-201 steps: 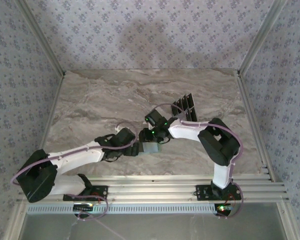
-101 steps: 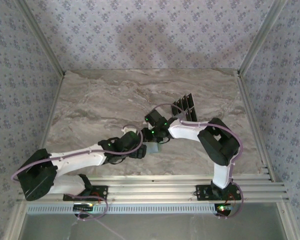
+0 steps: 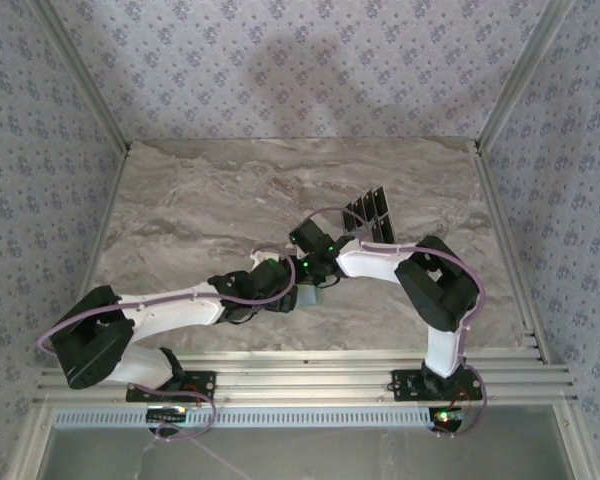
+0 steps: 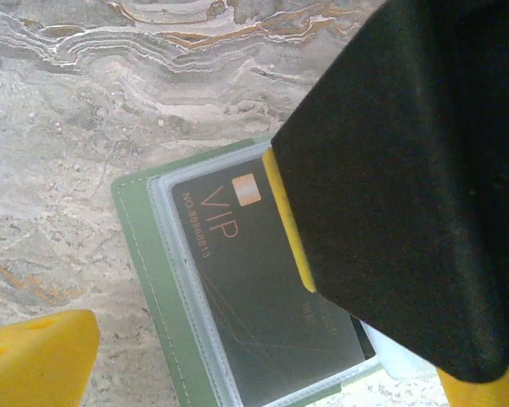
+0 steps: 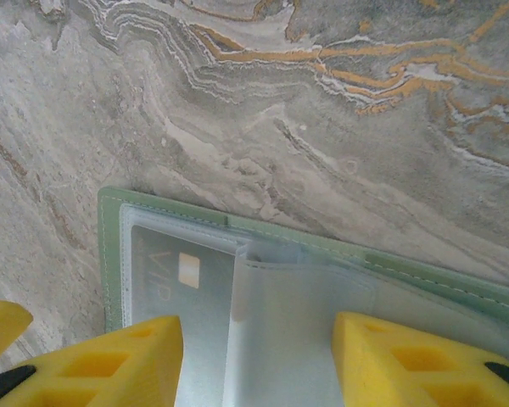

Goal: Put the credit cards into the card holder

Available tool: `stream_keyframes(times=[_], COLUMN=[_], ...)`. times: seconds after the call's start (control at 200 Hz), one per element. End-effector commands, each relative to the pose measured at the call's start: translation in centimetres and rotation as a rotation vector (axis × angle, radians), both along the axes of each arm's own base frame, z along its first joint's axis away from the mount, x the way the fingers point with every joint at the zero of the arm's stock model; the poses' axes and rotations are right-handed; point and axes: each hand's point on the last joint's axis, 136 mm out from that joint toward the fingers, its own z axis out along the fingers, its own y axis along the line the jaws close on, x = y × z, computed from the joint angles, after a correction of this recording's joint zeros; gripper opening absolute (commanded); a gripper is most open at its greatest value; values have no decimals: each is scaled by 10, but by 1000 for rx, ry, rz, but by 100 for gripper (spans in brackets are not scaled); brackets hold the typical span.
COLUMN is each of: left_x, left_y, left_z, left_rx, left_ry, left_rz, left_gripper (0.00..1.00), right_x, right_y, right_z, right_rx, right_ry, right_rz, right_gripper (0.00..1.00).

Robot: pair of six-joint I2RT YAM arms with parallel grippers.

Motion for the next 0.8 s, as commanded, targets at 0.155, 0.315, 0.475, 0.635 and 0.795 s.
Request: stream_keyframes(times=[0.155,0.315,0.475,0.635,0.795], left_x=[7,5,2,-1,-3], left_y=[-6,-1,5,10,13], left_z=[-2,-9,-16,-22,-26], left_rx=[37,65,80,86,92], left_ry=[-23,-14,-4,7,13], left_rz=[-14,-11,-4,7,12], left_gripper=[100,100,100,100,100], right_x=[-19,-17,-11,-3,1], right_y=[-11,-8,-6,-9,-18], right_z=[-25,-20,-6,16,32], right_rx=[-60,-48,-28,1,27], right_ry=[88,83,64,29,-1], right_rz=[-1,2,-1,-19,-45], right_gripper=[53,53,53,53,54])
